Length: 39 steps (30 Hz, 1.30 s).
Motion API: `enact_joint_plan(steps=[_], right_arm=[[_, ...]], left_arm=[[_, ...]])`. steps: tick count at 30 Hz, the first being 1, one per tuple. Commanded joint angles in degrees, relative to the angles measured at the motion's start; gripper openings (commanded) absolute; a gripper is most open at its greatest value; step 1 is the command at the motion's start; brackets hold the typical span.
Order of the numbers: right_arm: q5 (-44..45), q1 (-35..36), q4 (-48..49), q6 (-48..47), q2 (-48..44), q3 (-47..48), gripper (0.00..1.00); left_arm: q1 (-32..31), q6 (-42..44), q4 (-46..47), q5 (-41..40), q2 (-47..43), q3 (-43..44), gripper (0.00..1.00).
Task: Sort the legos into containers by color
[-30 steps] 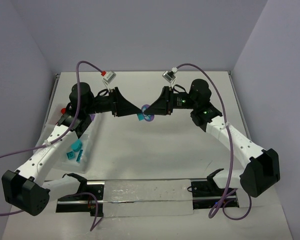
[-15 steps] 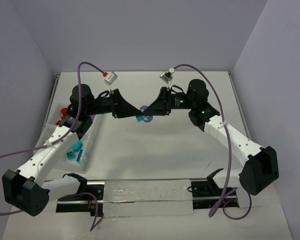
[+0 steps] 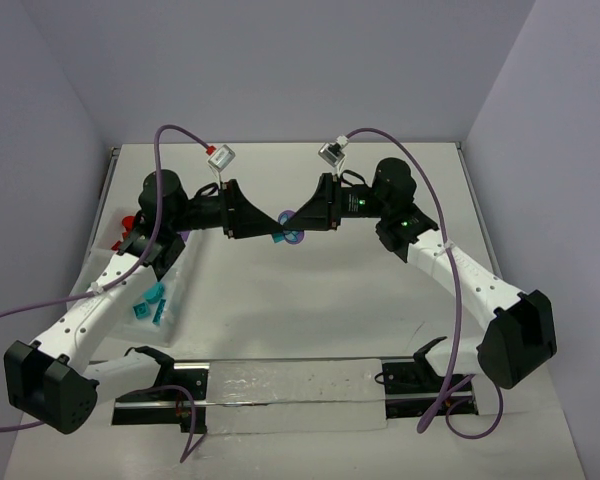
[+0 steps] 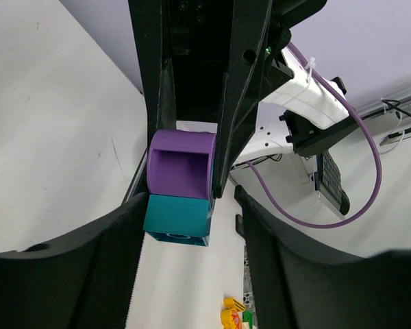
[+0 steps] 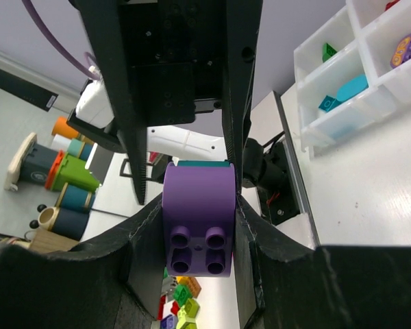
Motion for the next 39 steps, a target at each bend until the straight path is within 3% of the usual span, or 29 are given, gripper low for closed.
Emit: enact_joint_plan(steps=[1,7,17,20,22,23,28,34,36,37,39], right_arm=[[0.5,0.3,2.4,-0.5,-0.3,2.4,0.0],[0.9,0.3,2.1,-0.8,-0.1,2.7,0.0],[1.3,0.3,2.0,-0.7,-0.1,2.7,0.0],[1.3,0.3,1.9,-0.8,-0.1,2.7,0.0],[1.3,0.2,1.9,-0.9,-0.3,2.7,0.0],[1.4,0.0,1.9,-0.9,-0.5,2.6,0.0],[1.3,-2.9,1.4,-1.2,-2.2,2.3,0.0],[1.4,-6.5,-0.3,-2.5,-3.9,1.0,0.0],[3.0,-6.9,-3.5,-4.2,-4.4,0.8,0.0],[4.0,-7.0,-5.8,-5.7,-4.5,1.1,0.0],[6.6,-7.0,-11.9,-9.7,-4.6,2.8,0.0]], left_arm=[[-0.3,0.4,3.2,2.3,-1.3,-0.2,0.67],[-0.3,0.8,2.3,1.9,-1.6,-0.4,0.65],[-0.3,1.0,1.8,1.3,-2.1,-1.0,0.5],[-0.3,1.3,1.3,1.1,-2.1,-0.9,0.28],[-0.3,1.9,-0.1,0.9,-2.1,-0.4,0.04],[-0.3,2.8,-1.0,0.5,-2.2,-0.1,0.0],[1.7,6.6,-8.0,-2.8,-5.2,-0.2,0.0],[10.7,6.9,-14.3,-1.3,-9.4,-3.9,0.0],[15.1,9.4,-24.8,-4.3,-11.5,-3.4,0.0],[15.3,10.7,-25.5,-6.2,-11.6,-3.3,0.0],[18.8,13.3,-38.5,-13.1,-12.8,-2.1,0.0]])
